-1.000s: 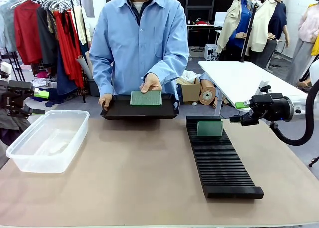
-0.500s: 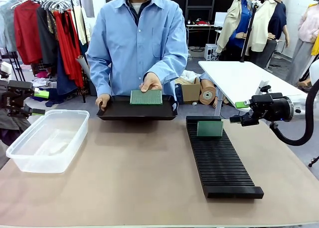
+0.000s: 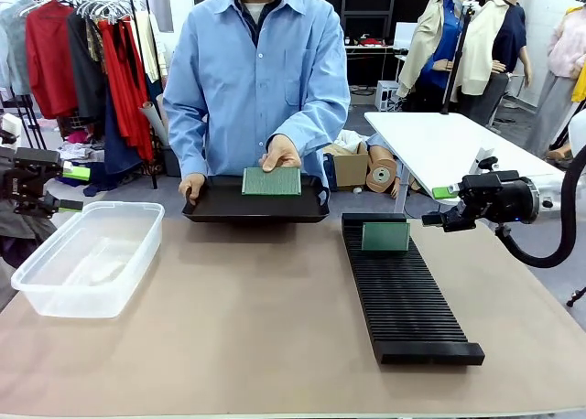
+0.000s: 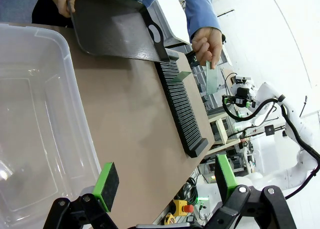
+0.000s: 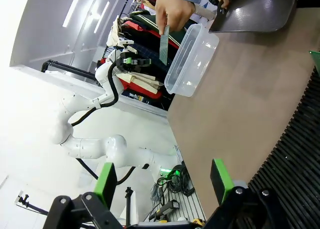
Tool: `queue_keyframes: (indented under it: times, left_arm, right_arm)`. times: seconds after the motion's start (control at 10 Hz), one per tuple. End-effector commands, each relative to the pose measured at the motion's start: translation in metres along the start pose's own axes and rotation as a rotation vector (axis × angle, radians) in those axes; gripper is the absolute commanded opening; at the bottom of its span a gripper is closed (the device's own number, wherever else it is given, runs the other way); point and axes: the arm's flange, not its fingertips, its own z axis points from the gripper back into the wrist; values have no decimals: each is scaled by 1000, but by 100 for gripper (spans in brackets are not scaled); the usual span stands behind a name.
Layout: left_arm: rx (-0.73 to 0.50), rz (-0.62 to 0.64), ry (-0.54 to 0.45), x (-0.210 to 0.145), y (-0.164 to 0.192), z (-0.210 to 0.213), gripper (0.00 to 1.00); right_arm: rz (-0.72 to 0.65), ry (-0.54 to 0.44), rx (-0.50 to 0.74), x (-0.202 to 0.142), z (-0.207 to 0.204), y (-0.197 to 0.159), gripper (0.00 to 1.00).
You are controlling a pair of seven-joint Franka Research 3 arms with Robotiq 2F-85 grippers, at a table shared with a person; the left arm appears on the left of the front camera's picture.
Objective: Sort PCBs into racks and boxes based on the side picked up.
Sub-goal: Pick up the Blank PCB handed by the Human.
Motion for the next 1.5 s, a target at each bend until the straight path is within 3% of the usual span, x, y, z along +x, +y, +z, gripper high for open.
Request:
queue_keyframes:
  times: [0.0,0.6,1.4]
  left_arm:
    - [-5,-4,1,-1,-2,1,100]
    - [-5,-4,1,-1,-2,1,100]
    - [-5,-4,1,-1,-2,1,100]
  right_arm:
    - [4,1,-8,1,0,2,100]
    - [0,0,0,0,0,0,100]
    - [-1,8,61,58,-17,-28,100]
